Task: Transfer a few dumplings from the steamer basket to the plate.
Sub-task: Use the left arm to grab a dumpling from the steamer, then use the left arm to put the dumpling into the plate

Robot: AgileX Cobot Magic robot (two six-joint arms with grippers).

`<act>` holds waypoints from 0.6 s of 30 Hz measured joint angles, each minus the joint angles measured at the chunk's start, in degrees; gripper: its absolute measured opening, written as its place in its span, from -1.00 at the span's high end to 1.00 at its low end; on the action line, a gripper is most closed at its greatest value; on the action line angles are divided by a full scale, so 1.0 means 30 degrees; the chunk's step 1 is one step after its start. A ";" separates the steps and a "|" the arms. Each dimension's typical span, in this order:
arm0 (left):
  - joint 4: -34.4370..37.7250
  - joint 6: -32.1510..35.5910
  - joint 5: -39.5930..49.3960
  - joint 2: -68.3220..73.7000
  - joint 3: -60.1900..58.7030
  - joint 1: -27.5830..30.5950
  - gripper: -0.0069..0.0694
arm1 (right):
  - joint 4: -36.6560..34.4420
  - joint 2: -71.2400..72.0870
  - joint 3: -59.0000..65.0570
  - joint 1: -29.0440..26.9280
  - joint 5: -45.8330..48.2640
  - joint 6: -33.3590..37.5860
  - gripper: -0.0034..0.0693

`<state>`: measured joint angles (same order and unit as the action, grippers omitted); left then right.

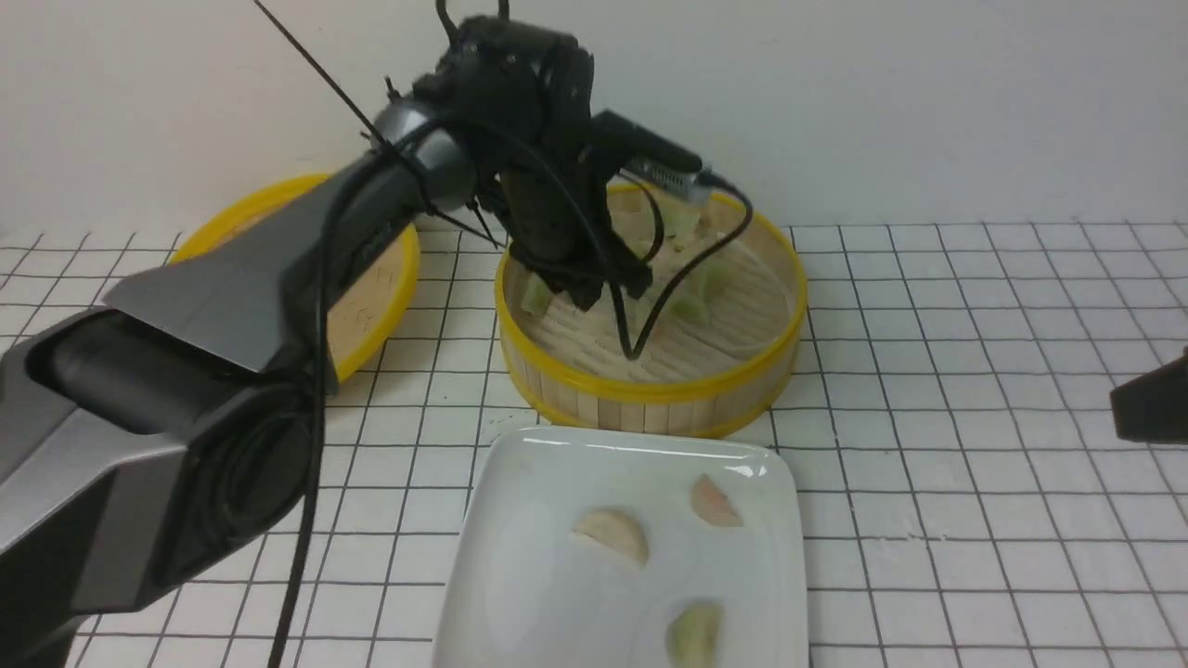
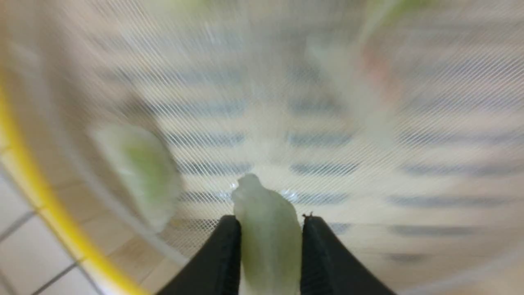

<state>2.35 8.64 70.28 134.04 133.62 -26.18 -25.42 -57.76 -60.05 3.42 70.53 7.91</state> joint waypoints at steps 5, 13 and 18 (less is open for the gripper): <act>0.2746 -0.0672 0.0000 -0.4932 -0.3971 -0.0098 0.39 | 0.0017 0.0000 0.0000 0.0000 -0.0650 0.0132 0.93; 0.3519 -0.0026 0.0132 -0.9280 -1.3982 -0.1375 0.39 | 0.0005 0.0000 0.0000 0.0000 -0.2156 0.0677 0.93; 0.3700 0.0051 -0.0601 -0.8204 -1.6027 -0.2208 0.32 | -0.0004 -0.0413 -0.0049 0.0000 -0.2333 0.0802 0.93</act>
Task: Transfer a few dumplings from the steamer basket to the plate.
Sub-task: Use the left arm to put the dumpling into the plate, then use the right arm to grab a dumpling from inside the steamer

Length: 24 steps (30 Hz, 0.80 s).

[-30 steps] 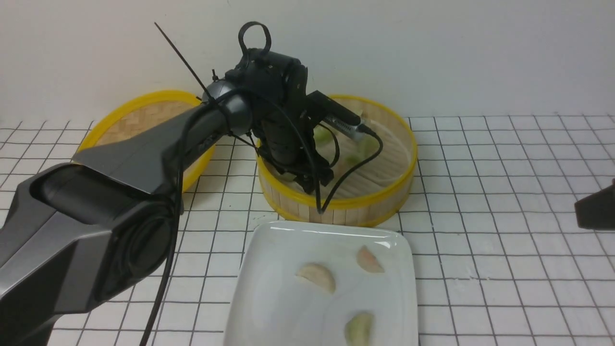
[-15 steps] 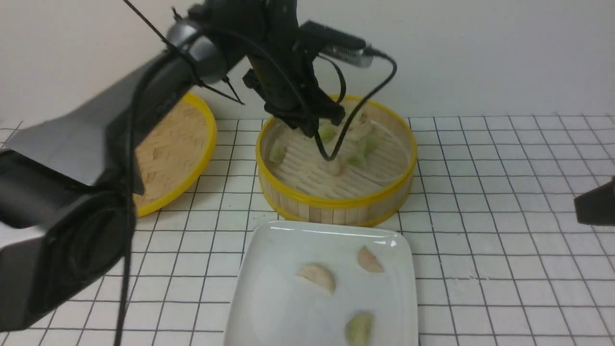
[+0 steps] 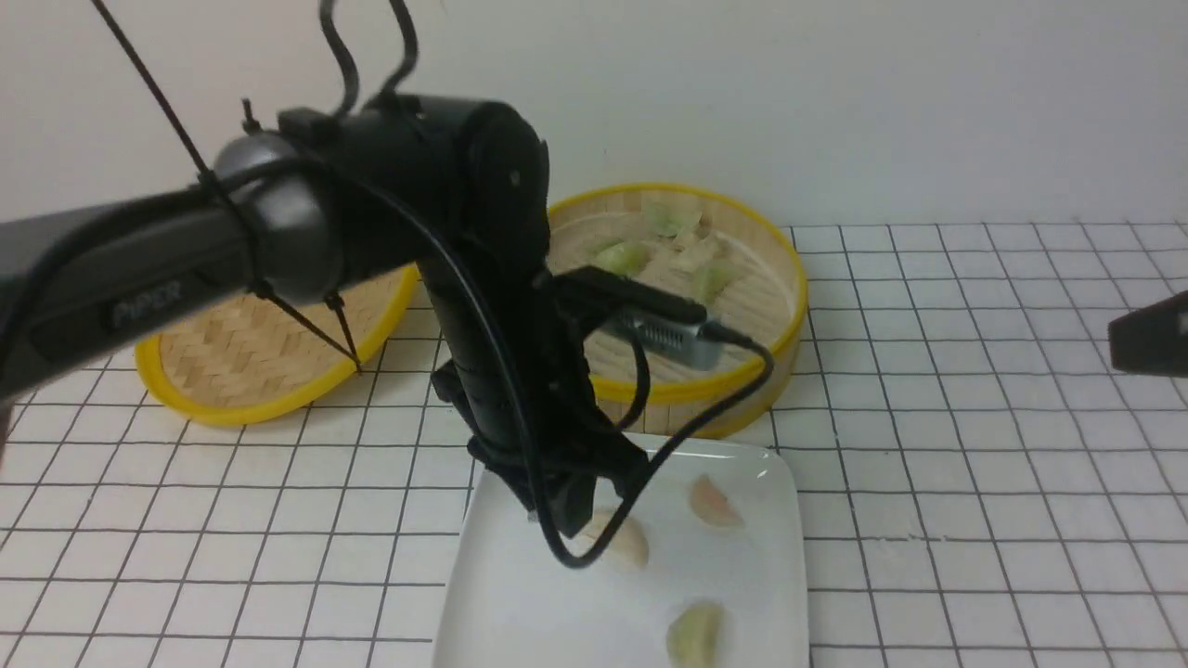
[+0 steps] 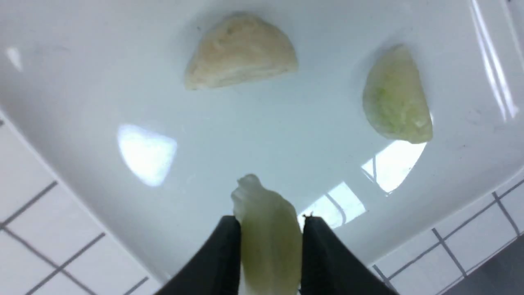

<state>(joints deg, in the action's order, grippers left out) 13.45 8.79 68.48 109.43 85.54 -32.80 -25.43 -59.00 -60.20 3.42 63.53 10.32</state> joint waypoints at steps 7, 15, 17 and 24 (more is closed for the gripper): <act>0.0074 0.0023 -0.0476 0.1798 -0.0043 -0.0190 -0.29 | -0.0115 -0.2407 -0.1174 0.0022 0.1080 0.0207 0.93; -0.1649 -0.0569 -0.0398 0.0337 0.0814 0.0013 0.05 | -0.0455 -0.7199 -0.5856 0.2667 0.2123 -0.0180 0.93; -0.2628 -0.1153 -0.0095 -0.1265 0.0870 0.0331 0.46 | 0.0091 -0.8971 -0.7520 0.3675 0.1547 -0.0388 0.93; -0.4142 -0.2930 0.0591 -0.7424 0.0314 0.1413 0.83 | 0.3695 -1.6039 -1.3622 0.5831 0.0792 -0.1474 0.75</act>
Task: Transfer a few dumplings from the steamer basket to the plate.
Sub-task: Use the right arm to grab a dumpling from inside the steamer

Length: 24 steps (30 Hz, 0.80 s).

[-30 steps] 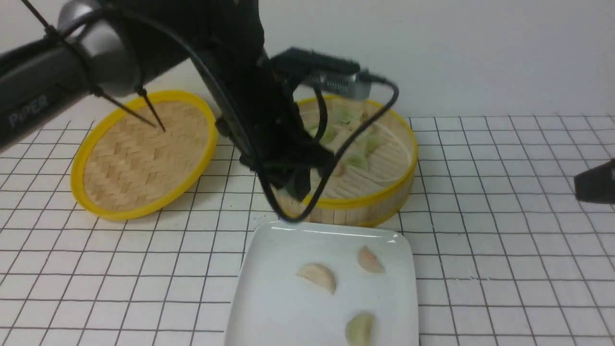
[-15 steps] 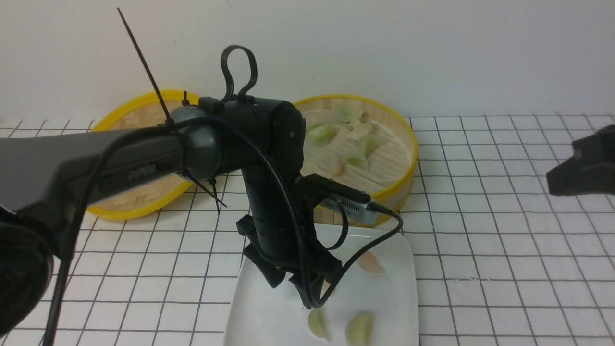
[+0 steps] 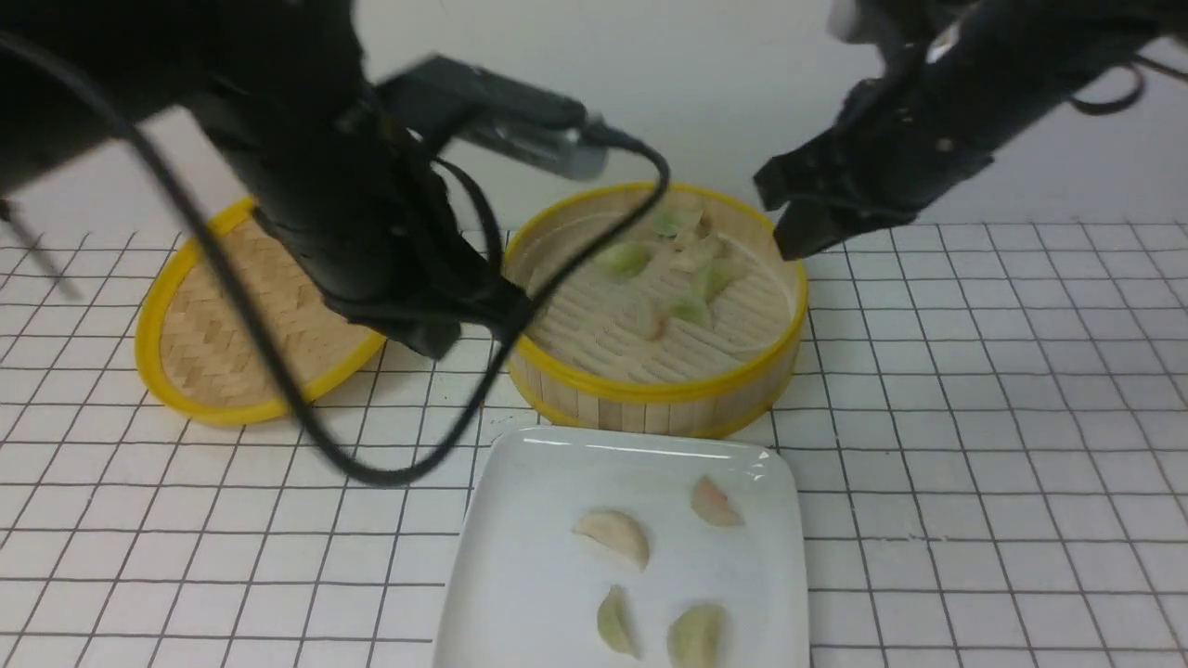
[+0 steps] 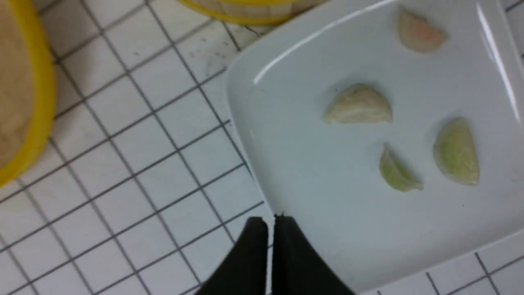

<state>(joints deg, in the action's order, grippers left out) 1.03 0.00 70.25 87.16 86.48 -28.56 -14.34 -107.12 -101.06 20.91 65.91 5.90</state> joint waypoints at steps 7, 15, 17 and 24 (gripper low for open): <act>0.0020 -0.0446 0.0035 -0.5535 -0.2412 0.0036 0.83 | 0.1512 -0.7526 -0.6386 0.0322 0.0687 -0.0297 0.13; 0.0020 -0.0446 0.0542 -0.7837 -0.4854 0.0036 0.83 | 0.2353 -1.2507 -1.1555 0.0322 0.1593 -0.1570 -0.22; 0.0020 -0.0463 0.0559 -0.8075 -0.5032 0.0036 0.83 | 0.2427 -1.2910 -1.2109 0.0322 0.1570 -0.1791 -0.19; -0.0010 -0.0463 0.0559 -0.8288 -0.5188 0.0042 0.83 | 0.2317 -1.3137 -1.2660 0.0322 0.1822 -0.1470 0.56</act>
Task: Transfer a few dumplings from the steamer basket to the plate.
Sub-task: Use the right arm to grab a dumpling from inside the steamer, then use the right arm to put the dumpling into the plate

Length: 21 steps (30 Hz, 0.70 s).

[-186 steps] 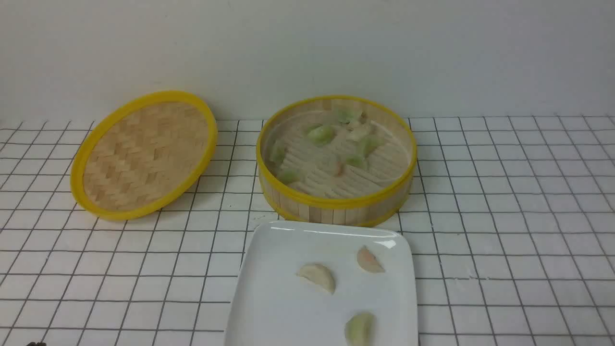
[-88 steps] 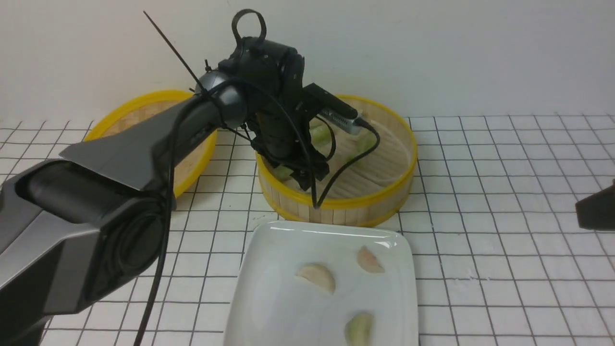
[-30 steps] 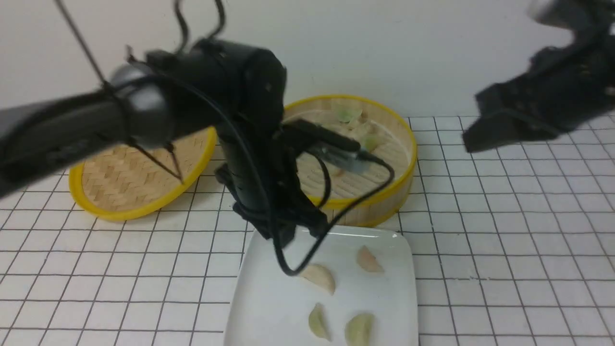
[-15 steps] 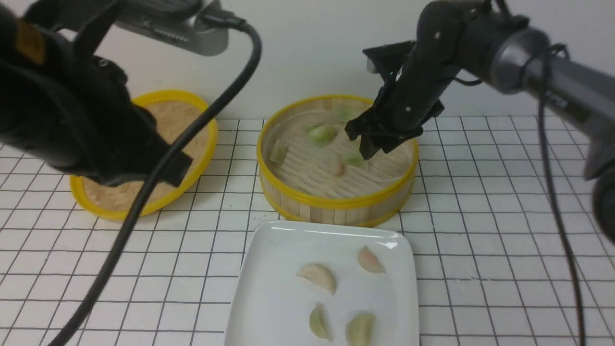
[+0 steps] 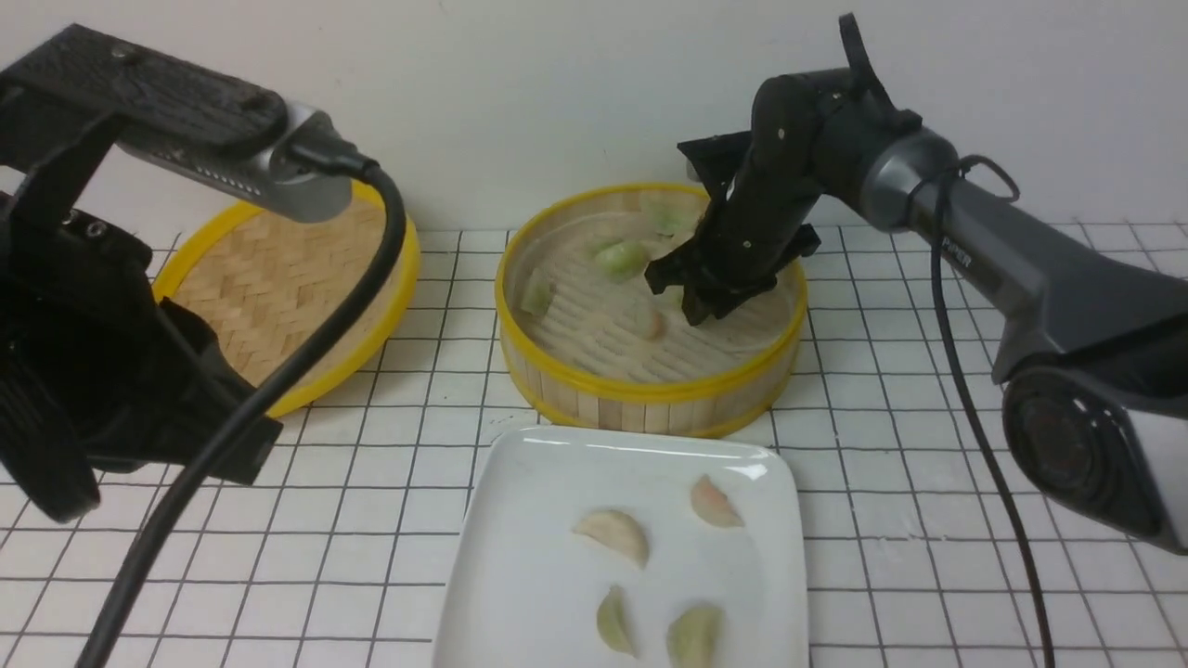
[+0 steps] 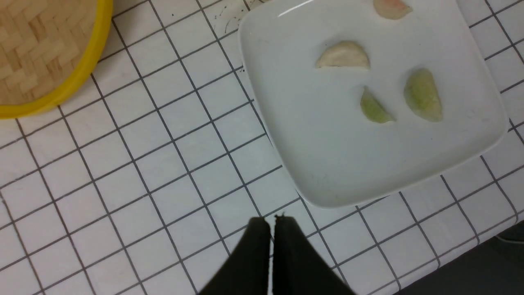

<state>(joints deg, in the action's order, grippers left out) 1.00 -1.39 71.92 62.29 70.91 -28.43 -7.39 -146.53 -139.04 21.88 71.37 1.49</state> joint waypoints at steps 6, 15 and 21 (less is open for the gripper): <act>-0.0167 0.0000 0.0000 0.0000 0.0000 0.0000 0.83 | -0.0623 0.0823 0.0288 0.0000 0.0108 -0.0033 0.55; -0.0333 0.0000 0.0000 0.0000 0.0000 0.0000 0.83 | -0.2894 0.9554 1.1619 0.1087 -0.0167 0.0647 0.55; -0.0333 0.0000 -0.0476 0.0000 0.0000 0.0000 0.83 | -0.3053 1.1411 1.6916 0.3309 -0.1854 0.1028 0.55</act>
<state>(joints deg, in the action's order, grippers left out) 0.00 -1.39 70.50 62.29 70.91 -28.43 -16.55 -112.29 -88.30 31.81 65.81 4.57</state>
